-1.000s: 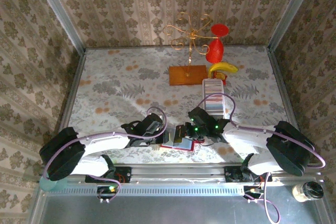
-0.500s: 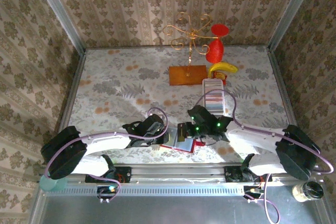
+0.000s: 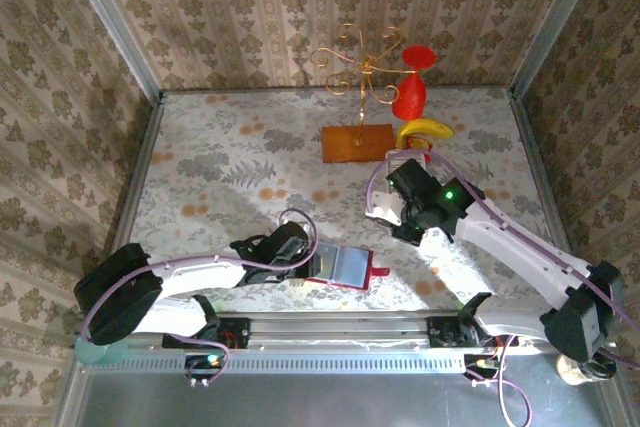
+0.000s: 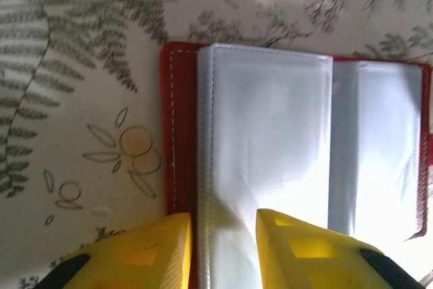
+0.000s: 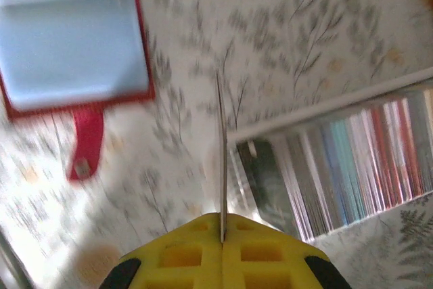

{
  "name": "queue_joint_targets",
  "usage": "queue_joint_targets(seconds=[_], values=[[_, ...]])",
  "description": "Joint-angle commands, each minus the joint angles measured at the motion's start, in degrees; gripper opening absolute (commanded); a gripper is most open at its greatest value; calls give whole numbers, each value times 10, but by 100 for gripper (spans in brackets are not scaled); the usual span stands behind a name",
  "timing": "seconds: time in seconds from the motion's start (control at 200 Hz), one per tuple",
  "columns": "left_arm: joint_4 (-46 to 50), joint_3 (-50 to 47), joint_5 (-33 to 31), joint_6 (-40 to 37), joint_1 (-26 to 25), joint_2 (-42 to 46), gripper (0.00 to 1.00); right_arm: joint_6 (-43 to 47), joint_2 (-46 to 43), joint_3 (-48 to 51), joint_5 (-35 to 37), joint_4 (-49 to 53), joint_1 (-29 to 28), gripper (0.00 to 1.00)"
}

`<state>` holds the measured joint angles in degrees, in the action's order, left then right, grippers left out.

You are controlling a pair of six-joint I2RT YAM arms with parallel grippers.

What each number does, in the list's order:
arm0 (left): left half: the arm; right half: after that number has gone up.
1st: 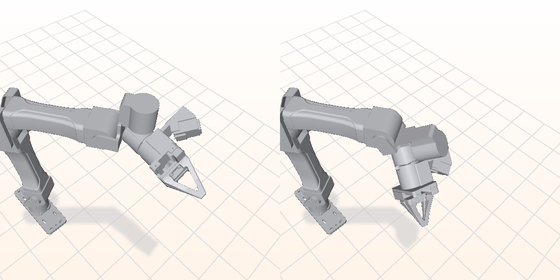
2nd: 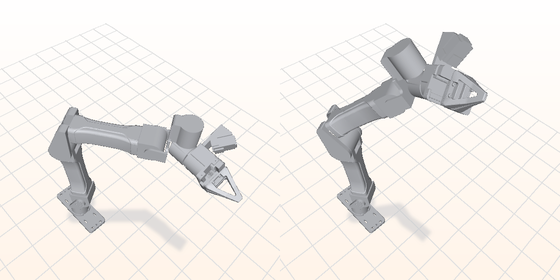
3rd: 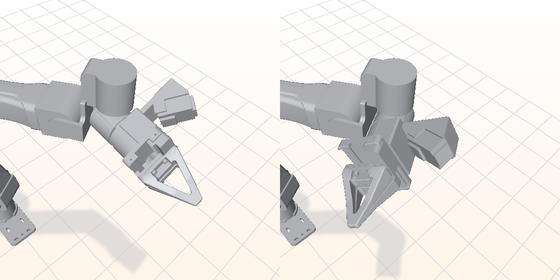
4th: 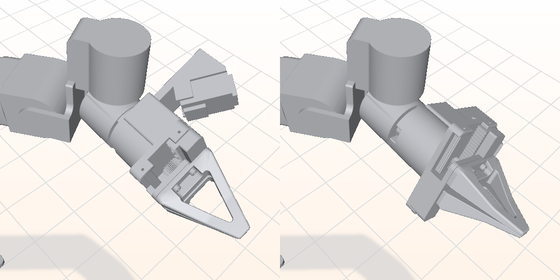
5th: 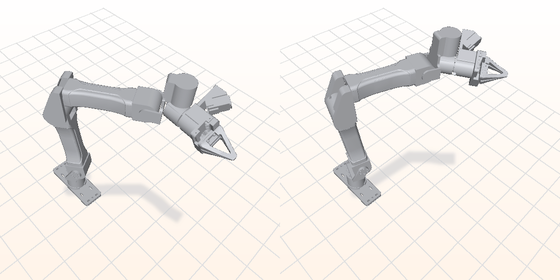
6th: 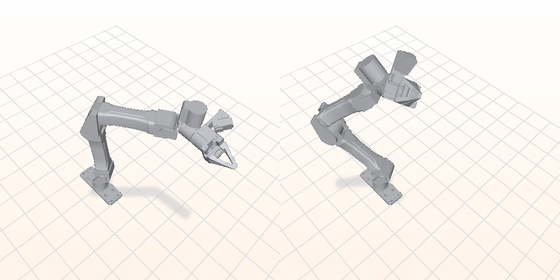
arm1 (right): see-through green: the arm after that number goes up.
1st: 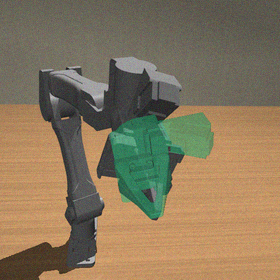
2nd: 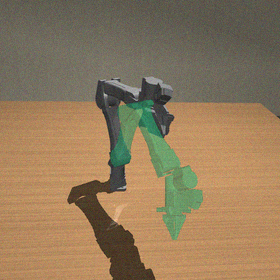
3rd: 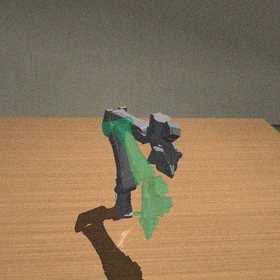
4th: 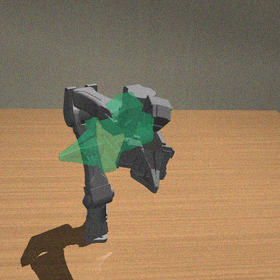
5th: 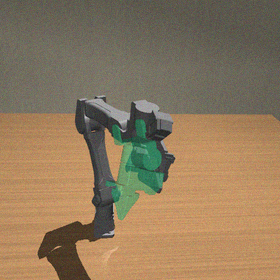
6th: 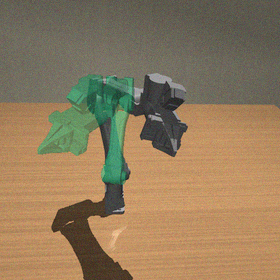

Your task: Put the credit cards into the card holder

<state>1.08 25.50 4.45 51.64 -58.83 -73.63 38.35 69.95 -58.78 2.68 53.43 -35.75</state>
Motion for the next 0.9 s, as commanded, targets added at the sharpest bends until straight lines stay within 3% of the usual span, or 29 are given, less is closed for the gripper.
queue_joint_targets(seconds=[0.0, 0.43, 0.67, 0.895], values=[[13, -14, 4, 4, -10, 9, 32, 196, 12, 9, 26, 50, 30, 0], [3, -17, 23, 20, -33, 33, 34, 283, 94, 21, 65, -34, 84, 0], [22, -17, 16, 15, -35, 59, 35, 283, 126, 37, 93, -56, 92, 0], [28, -17, 12, 14, -34, 72, 35, 250, 135, 68, 140, -155, 86, 2]])
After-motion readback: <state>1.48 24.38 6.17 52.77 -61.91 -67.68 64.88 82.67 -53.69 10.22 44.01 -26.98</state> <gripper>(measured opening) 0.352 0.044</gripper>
